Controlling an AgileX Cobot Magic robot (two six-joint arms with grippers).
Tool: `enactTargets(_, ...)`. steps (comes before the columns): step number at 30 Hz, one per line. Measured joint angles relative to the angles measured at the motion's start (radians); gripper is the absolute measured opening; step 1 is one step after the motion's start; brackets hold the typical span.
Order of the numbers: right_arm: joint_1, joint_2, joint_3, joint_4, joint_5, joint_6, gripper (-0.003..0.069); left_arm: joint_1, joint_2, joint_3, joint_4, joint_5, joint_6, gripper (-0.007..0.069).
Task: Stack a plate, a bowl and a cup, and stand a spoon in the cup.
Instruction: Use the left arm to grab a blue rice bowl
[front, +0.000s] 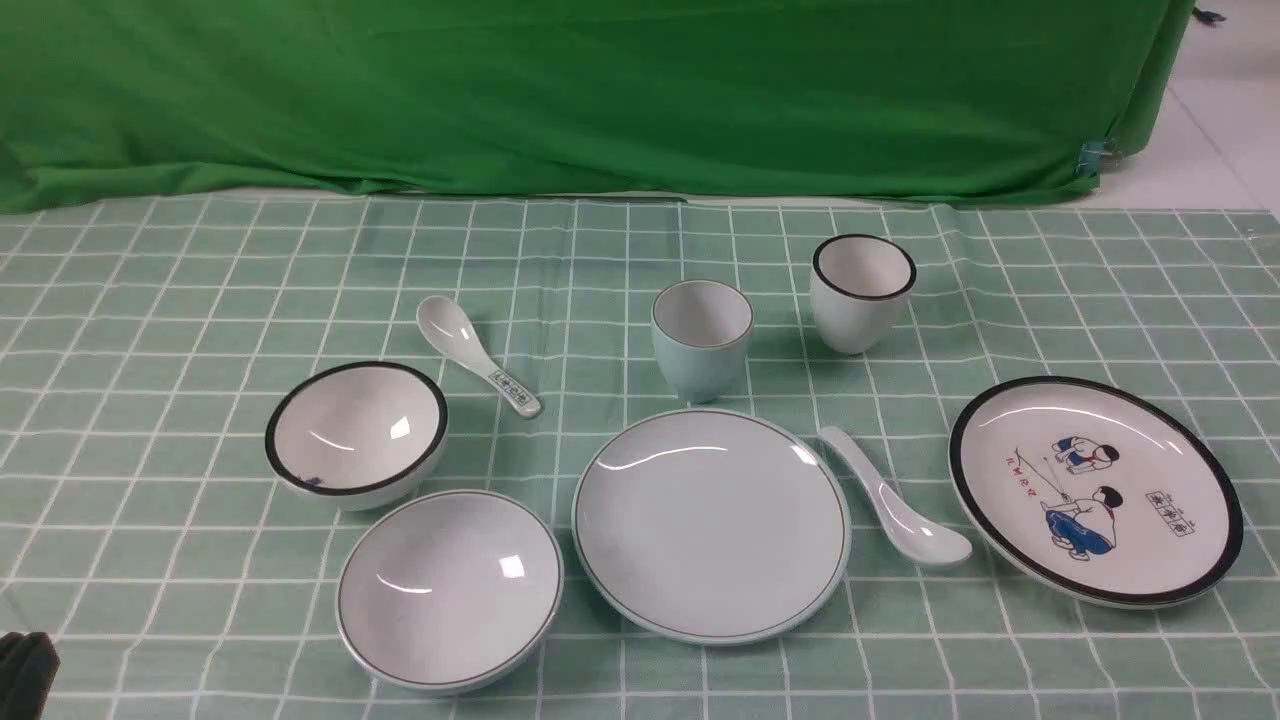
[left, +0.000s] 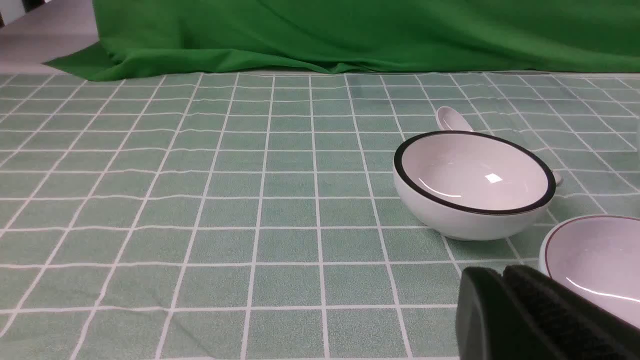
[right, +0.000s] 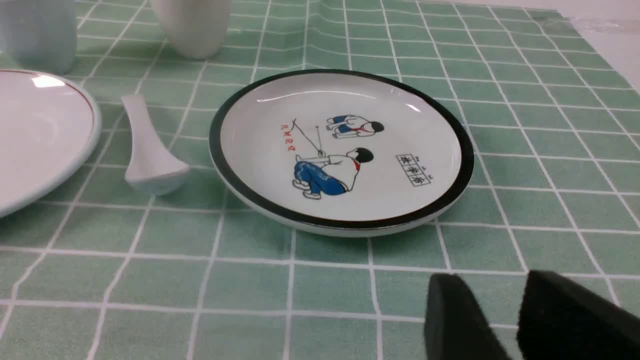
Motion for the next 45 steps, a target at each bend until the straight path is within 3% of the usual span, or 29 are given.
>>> enactTargets(22, 0.0, 0.0, 0.0, 0.0, 0.0, 0.0, 0.0242, 0.0, 0.0, 0.0, -0.004, -0.013, 0.0, 0.0017)
enactTargets(33, 0.0, 0.0, 0.0, 0.0, 0.0, -0.001, 0.0242, 0.0, 0.0, 0.0, -0.3, -0.225, -0.043, 0.0017)
enactTargets(41, 0.0, 0.0, 0.0, 0.002, -0.012, 0.008, 0.0242, 0.0, 0.0, 0.0, -0.391, -0.344, -0.217, 0.0017)
enactTargets(45, 0.0, 0.0, 0.0, 0.126, -0.219, 0.226, 0.0242, 0.0, 0.001, -0.004, -0.345, -0.571, -0.472, 0.0017)
